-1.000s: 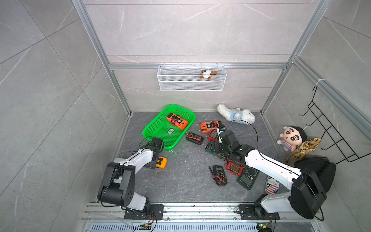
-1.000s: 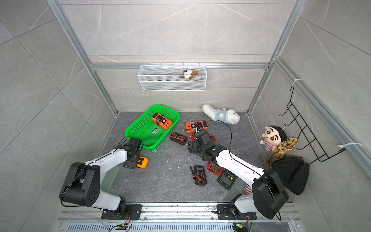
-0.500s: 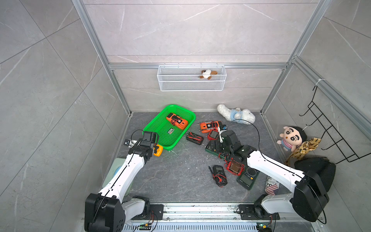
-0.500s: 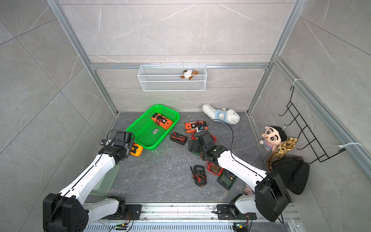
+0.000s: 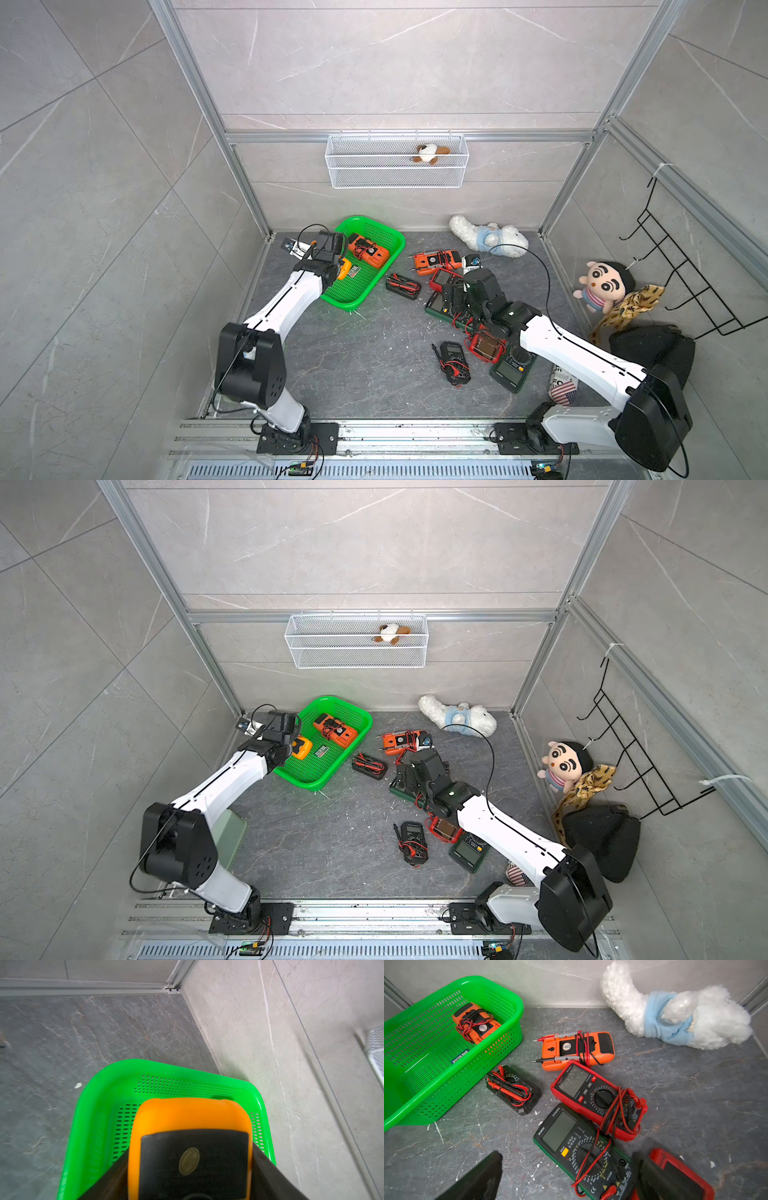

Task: Put the multimeter into the basket
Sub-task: Place the multimeter in the basket.

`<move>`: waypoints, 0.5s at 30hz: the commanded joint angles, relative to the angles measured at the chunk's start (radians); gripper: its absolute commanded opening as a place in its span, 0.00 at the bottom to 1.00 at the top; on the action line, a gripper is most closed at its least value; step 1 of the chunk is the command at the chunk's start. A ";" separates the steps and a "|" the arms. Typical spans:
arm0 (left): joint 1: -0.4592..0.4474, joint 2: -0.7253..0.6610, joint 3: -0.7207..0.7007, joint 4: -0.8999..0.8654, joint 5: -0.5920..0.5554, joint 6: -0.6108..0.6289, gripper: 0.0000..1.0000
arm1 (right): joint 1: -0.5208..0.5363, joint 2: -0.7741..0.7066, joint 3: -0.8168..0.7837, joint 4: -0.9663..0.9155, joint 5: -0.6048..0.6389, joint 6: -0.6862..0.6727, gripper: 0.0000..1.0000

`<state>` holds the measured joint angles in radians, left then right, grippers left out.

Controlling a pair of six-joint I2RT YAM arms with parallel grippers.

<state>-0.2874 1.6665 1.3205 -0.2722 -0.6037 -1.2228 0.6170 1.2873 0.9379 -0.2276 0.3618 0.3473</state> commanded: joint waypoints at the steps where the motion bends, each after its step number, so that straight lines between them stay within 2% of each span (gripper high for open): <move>1: -0.003 0.103 0.124 0.020 -0.051 -0.007 0.00 | 0.006 -0.030 -0.014 -0.041 0.050 0.029 1.00; 8: -0.016 0.329 0.306 -0.039 -0.016 -0.043 0.00 | 0.006 -0.041 -0.028 -0.044 0.054 0.042 1.00; 15: -0.019 0.468 0.415 -0.092 0.009 -0.058 0.00 | 0.006 -0.035 -0.021 -0.046 0.053 0.041 1.00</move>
<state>-0.3008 2.1132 1.6730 -0.3416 -0.5980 -1.2613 0.6170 1.2648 0.9218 -0.2478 0.3943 0.3737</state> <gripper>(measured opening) 0.723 0.997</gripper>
